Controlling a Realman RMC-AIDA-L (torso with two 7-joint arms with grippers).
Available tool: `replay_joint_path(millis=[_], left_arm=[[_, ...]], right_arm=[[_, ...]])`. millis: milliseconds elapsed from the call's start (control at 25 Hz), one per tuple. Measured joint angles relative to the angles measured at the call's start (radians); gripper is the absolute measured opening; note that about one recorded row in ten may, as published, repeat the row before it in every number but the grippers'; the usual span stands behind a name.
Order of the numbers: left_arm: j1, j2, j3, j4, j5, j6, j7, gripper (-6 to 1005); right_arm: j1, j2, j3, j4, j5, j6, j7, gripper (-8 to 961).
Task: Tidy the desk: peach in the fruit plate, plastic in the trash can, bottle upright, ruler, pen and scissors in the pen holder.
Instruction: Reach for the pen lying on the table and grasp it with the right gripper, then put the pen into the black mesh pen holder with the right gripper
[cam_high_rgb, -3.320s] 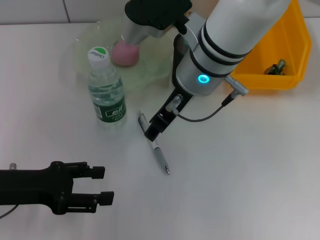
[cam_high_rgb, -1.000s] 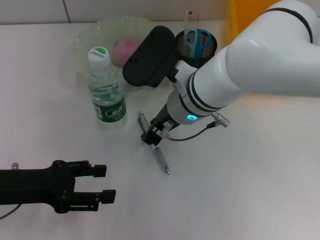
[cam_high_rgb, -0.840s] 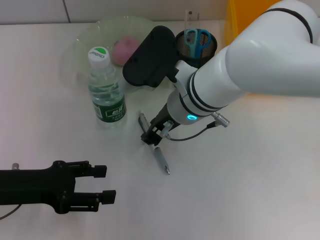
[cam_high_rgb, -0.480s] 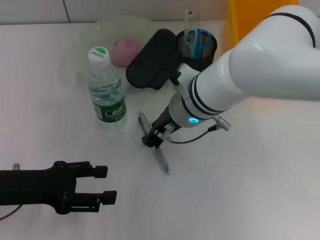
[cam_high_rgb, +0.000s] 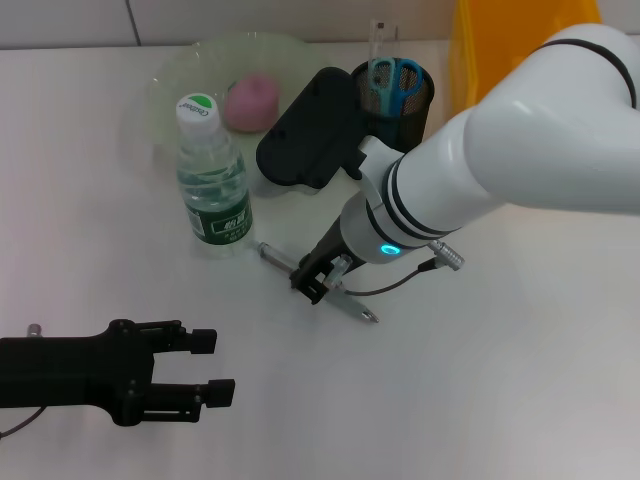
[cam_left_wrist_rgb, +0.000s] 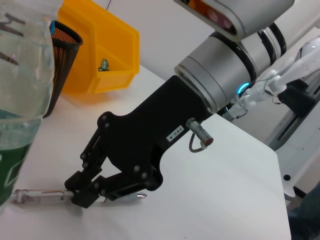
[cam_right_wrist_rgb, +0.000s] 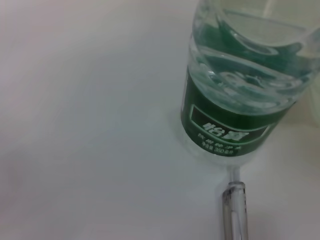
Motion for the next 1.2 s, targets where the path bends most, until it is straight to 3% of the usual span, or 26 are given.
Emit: replay_joint_path(millis=[40,200,360,440,480,520,560,640,680,800,840,880,920,1000,1040,1120,1200], left_arm=[[0.000,0.000,0.000,0.000,0.000,0.000,0.000,783],[-0.001,0.000,0.000,-0.001,0.000,0.000,0.000,783],[-0.001,0.002,-0.005,-0.003,0.000,0.004,0.000,782],[-0.001,0.003,-0.005,-0.004,0.000,0.006,0.000,783],[-0.001,0.003,-0.005,-0.004,0.000,0.006,0.000,783],[-0.002,0.003,-0.006,-0.006,-0.001,0.006,0.000,783],[-0.003,0.003,-0.006,-0.007,-0.002,0.007,0.000,783],[-0.006,0.002,-0.006,-0.010,-0.004,0.007,0.000,783],[-0.006,0.002,-0.006,-0.010,-0.004,0.007,0.000,783],[-0.017,-0.001,-0.006,-0.013,-0.007,0.008,-0.004,782],[-0.018,-0.002,-0.006,-0.016,-0.007,0.007,-0.005,782],[-0.018,-0.002,-0.006,-0.016,-0.007,0.007,-0.005,782],[-0.022,-0.003,-0.006,-0.020,-0.008,0.006,-0.006,782],[-0.033,-0.004,-0.006,-0.040,-0.008,0.003,-0.006,782],[-0.039,-0.004,-0.006,-0.049,-0.008,0.002,-0.004,782],[-0.046,-0.004,-0.006,-0.060,-0.008,0.001,-0.001,782],[-0.048,-0.006,-0.009,-0.064,-0.008,0.000,0.000,782]], right_arm=[[-0.015,0.000,0.000,-0.018,-0.002,0.001,-0.003,175],[-0.043,-0.002,0.005,-0.050,-0.005,0.000,-0.011,150],[-0.120,-0.008,0.043,-0.111,-0.006,-0.003,-0.054,131],[-0.224,-0.007,0.151,-0.178,-0.004,-0.012,-0.143,132],[-0.224,-0.007,0.151,-0.178,-0.004,-0.012,-0.143,132],[-0.295,-0.003,0.239,-0.217,0.017,-0.014,-0.217,132],[-0.295,-0.003,0.239,-0.217,0.017,-0.014,-0.217,132],[-0.381,0.000,0.371,-0.253,0.114,-0.006,-0.365,131],[-0.381,0.000,0.371,-0.253,0.114,-0.006,-0.365,131],[-0.448,-0.001,0.489,-0.254,0.319,0.017,-0.587,132],[-0.487,-0.003,0.551,-0.244,0.501,0.034,-0.764,133],[-0.505,-0.005,0.583,-0.232,0.609,0.040,-0.866,134],[-0.505,-0.005,0.583,-0.232,0.609,0.040,-0.866,134],[-0.525,-0.007,0.634,-0.182,0.843,0.038,-1.088,136],[-0.530,-0.008,0.676,-0.095,1.108,0.004,-1.311,136],[-0.516,-0.009,0.710,0.029,1.357,-0.063,-1.506,138],[-0.497,-0.009,0.723,0.104,1.448,-0.095,-1.575,139]])
